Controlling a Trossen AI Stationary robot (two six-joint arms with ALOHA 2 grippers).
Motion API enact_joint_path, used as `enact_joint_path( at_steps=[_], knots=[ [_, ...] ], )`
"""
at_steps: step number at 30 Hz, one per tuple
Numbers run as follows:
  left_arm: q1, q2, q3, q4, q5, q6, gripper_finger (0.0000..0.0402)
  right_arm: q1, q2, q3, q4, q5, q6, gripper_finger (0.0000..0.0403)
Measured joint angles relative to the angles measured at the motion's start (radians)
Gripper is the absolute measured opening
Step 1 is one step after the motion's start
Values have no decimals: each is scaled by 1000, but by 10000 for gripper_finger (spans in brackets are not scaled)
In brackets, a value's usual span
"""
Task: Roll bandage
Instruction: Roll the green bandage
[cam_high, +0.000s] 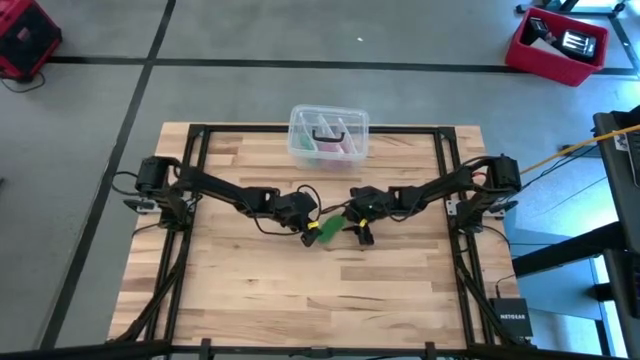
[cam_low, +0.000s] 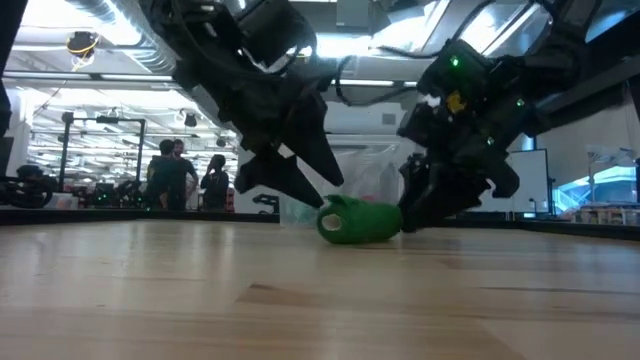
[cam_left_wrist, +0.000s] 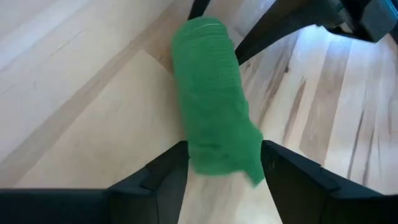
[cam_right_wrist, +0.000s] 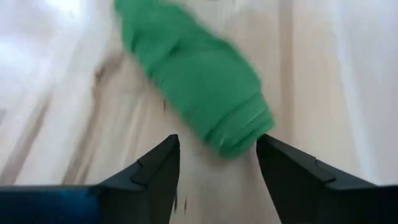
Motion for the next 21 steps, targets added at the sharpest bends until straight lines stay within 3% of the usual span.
enact_joint_path(
  at_steps=[9, 21],
  knots=[
    [0, 0, -1, 0, -66, 12, 176, 0, -66, 13, 43, 0, -94, 215],
    [0, 6, -1, 41, -151, -8, 177, 0, 31, 13, 104, -35, -198, 215]
  ],
)
